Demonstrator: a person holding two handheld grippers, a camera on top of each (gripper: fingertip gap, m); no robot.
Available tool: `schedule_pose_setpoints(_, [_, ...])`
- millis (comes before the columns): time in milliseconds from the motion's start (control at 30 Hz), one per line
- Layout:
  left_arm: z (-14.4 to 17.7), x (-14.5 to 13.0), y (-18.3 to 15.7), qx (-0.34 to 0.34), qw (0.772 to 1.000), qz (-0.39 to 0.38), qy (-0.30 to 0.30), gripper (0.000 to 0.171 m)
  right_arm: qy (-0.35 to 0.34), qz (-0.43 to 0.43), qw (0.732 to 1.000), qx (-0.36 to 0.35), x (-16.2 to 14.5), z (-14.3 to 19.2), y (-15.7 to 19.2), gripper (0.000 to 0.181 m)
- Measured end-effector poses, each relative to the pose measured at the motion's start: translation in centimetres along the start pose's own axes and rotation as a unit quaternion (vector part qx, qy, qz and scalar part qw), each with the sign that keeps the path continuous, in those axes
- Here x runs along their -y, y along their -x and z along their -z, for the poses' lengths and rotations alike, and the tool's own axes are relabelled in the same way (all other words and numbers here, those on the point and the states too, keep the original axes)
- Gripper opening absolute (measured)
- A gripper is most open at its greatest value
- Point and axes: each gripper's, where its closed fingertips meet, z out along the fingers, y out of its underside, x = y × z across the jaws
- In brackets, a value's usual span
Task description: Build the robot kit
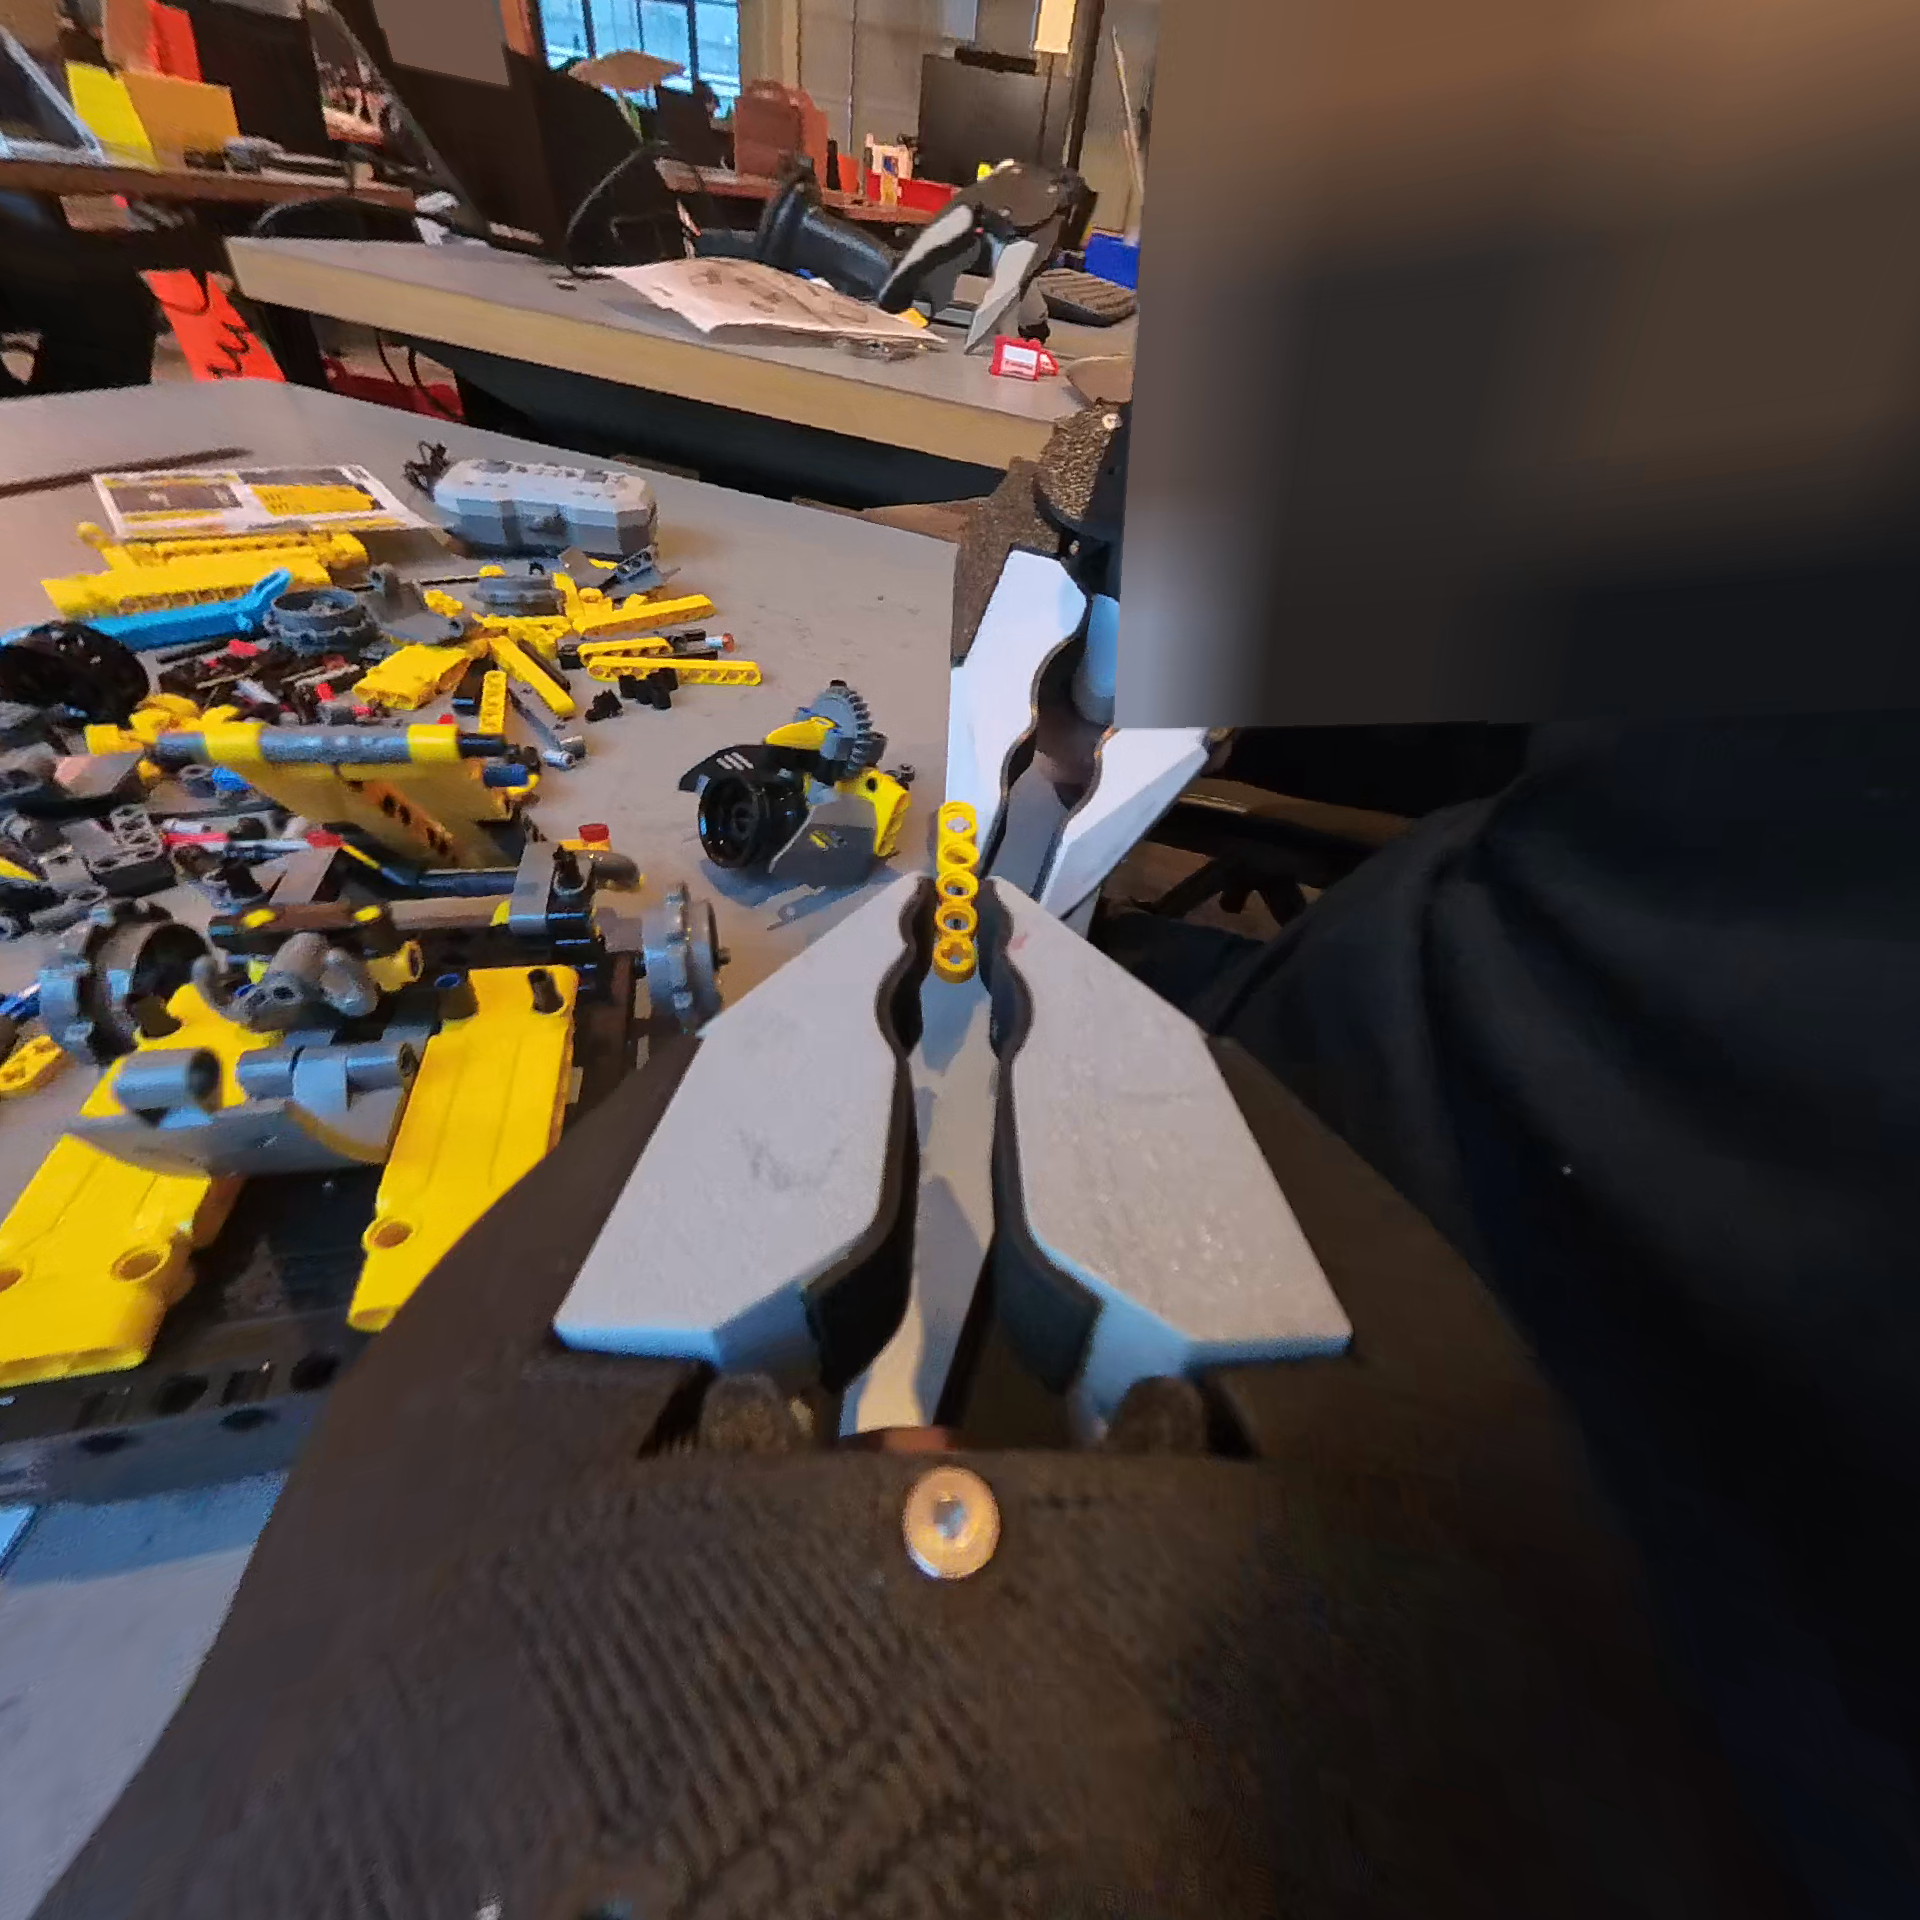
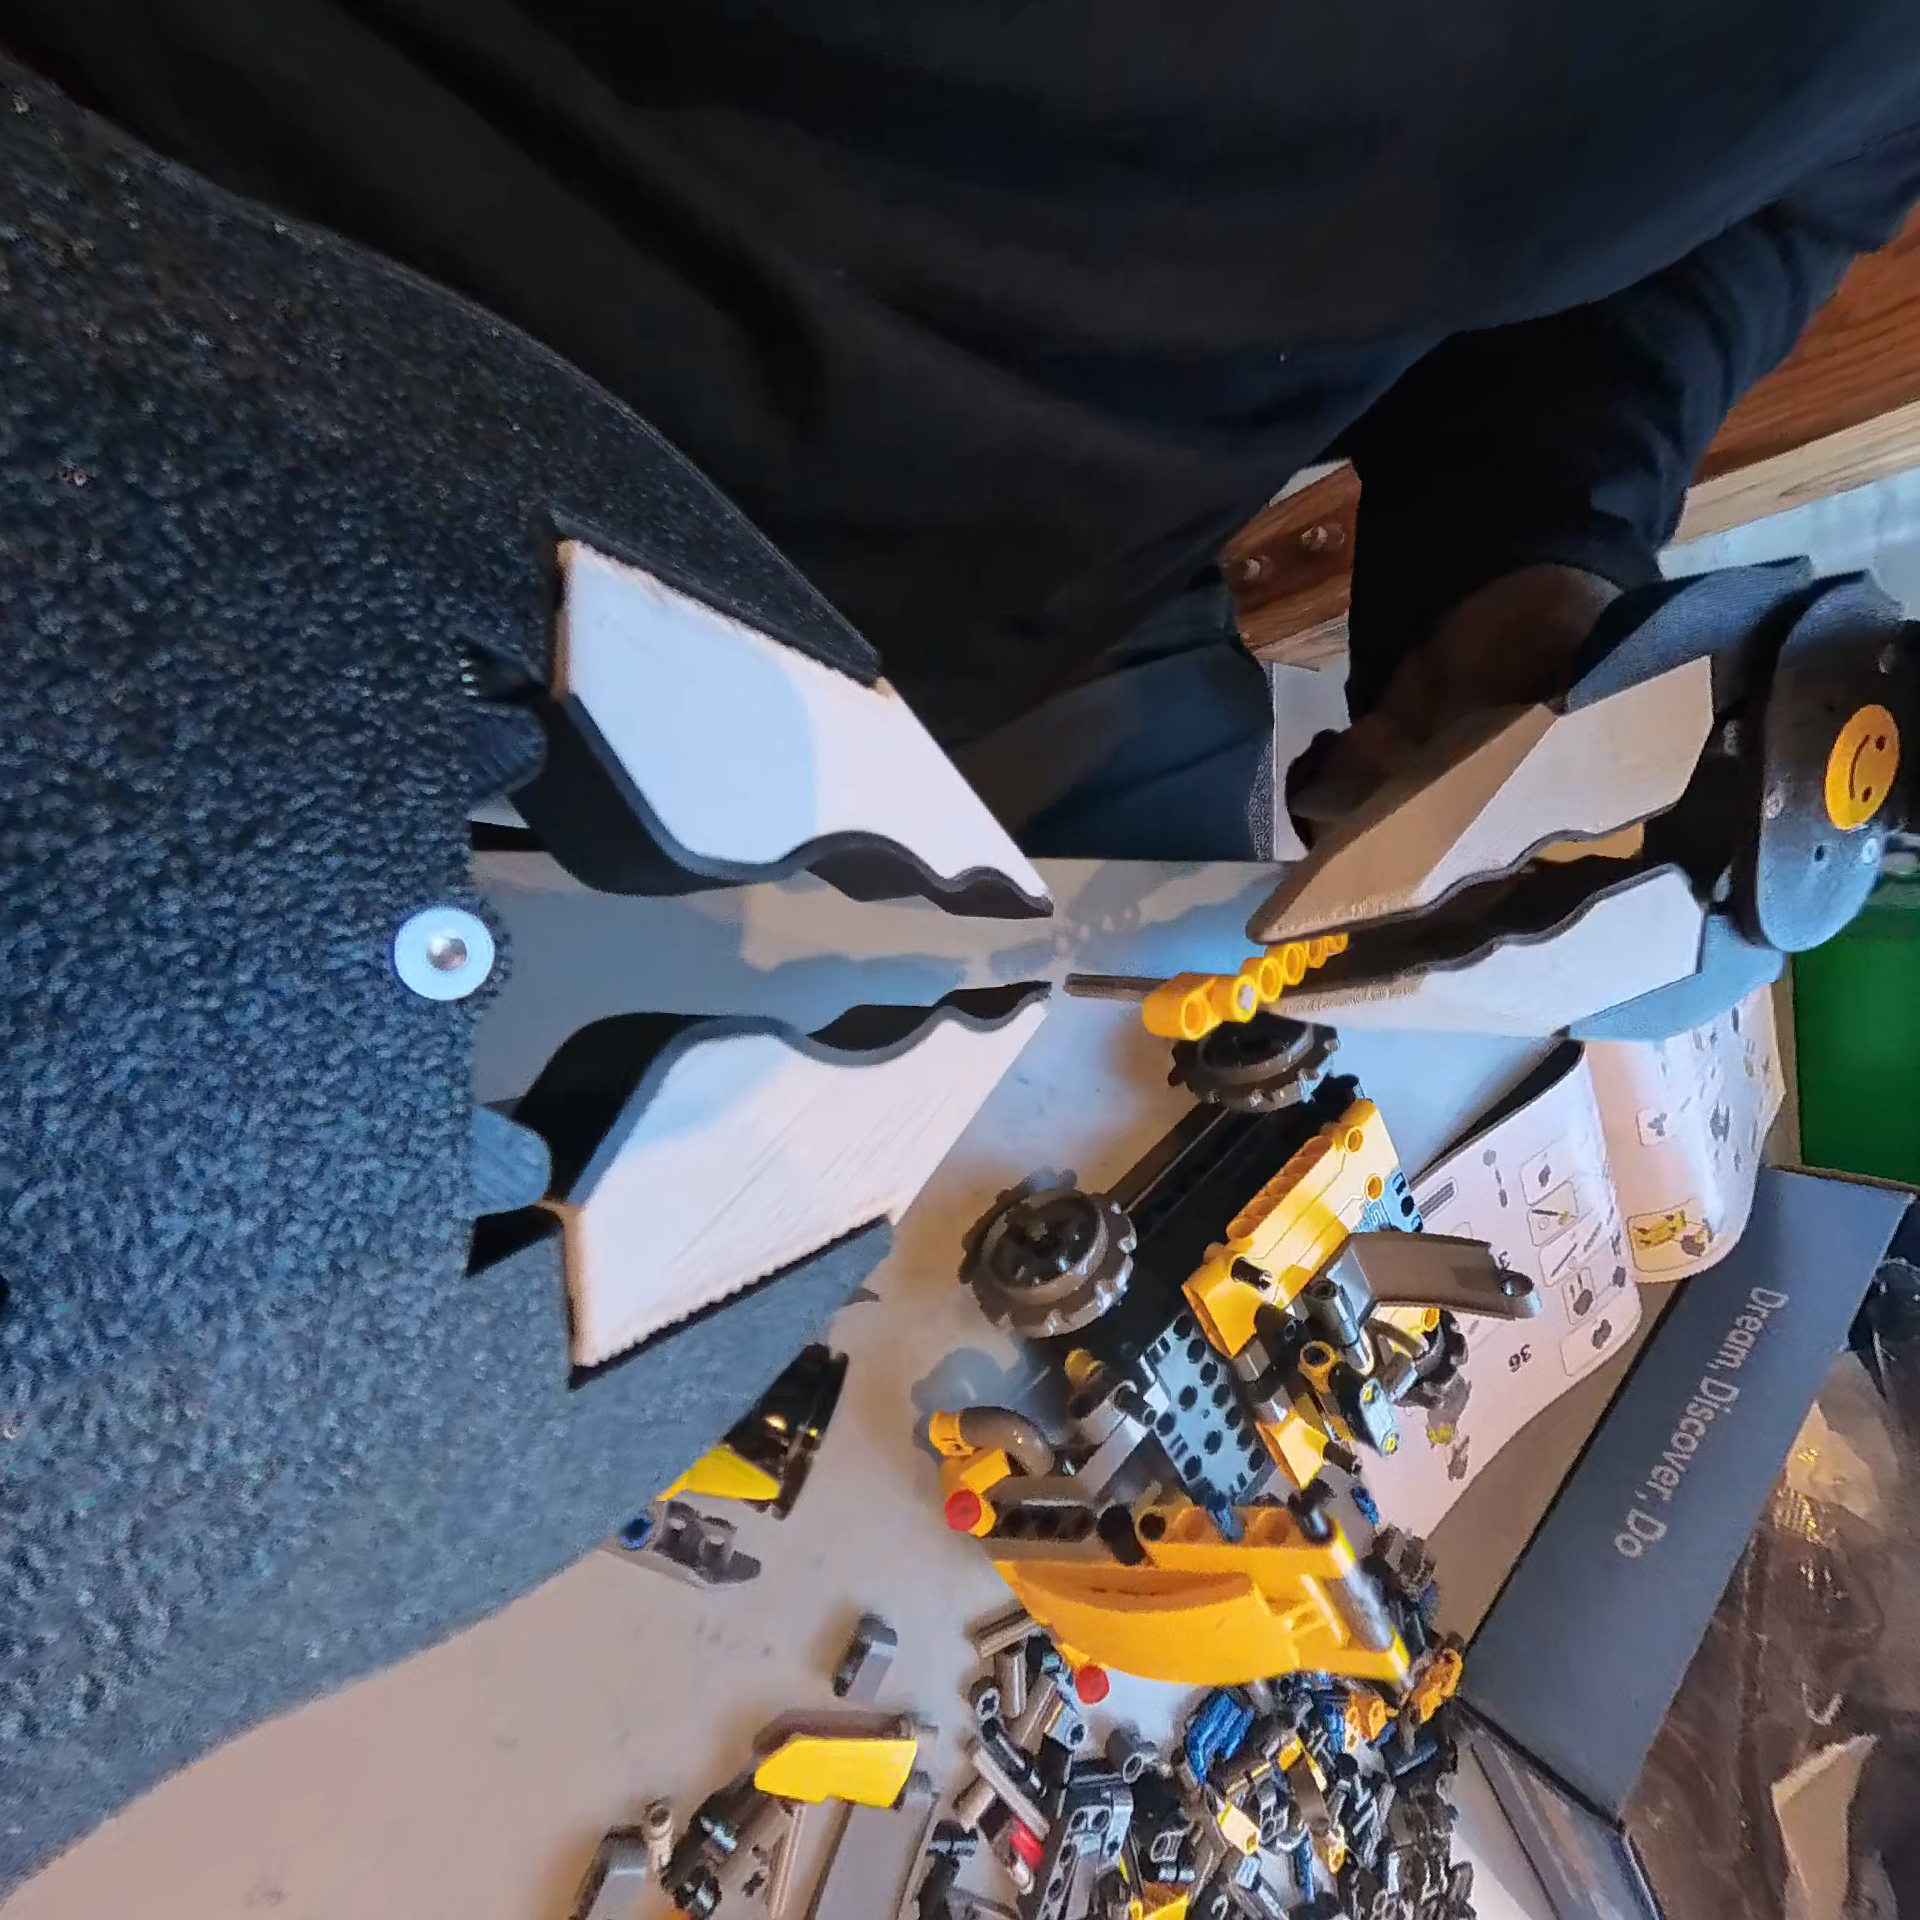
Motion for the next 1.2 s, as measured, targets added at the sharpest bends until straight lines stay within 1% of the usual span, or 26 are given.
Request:
schedule_pose_setpoints(67, [0.3,0.1,0.3,0.002,1.0,0.004,0.003,0.004,0.005,0.002,1.0,-0.001,0.0,-0.3,-0.1,0.013])
schedule_pose_setpoints(167, [0.6,-0.3,0.6,0.011,1.0,-0.02,0.019,0.005,0.005,0.001,1.0,-0.001,0.1,-0.6,-0.2,0.013])
schedule_pose_setpoints(233, [0.6,-0.4,0.5,0.004,0.999,-0.025,0.023,0.005,0.007,-0.004,1.0,0.0,0.1,-0.6,-0.3,0.013])
schedule_pose_setpoints(500, [0.5,-0.7,0.6,-0.008,1.0,-0.007,0.028,0.005,0.005,-0.017,1.0,0.007,0.1,-0.7,-0.5,0.013])
schedule_pose_setpoints(867, [0.2,-1.3,0.5,-0.012,0.999,-0.011,0.046,0.005,0.007,-0.015,1.0,-0.009,0.1,-0.7,-0.9,0.014])
schedule_pose_setpoints(967, [0.1,-1.5,0.4,-0.015,0.998,-0.009,0.054,0.005,0.002,-0.015,1.0,-0.007,0.6,-0.8,-0.8,0.014])
schedule_pose_setpoints(1200, [-0.1,-1.9,0.2,-0.02,0.997,-0.014,0.067,0.005,0.022,0.003,1.0,-0.011,0.8,-0.5,-1.0,0.016])
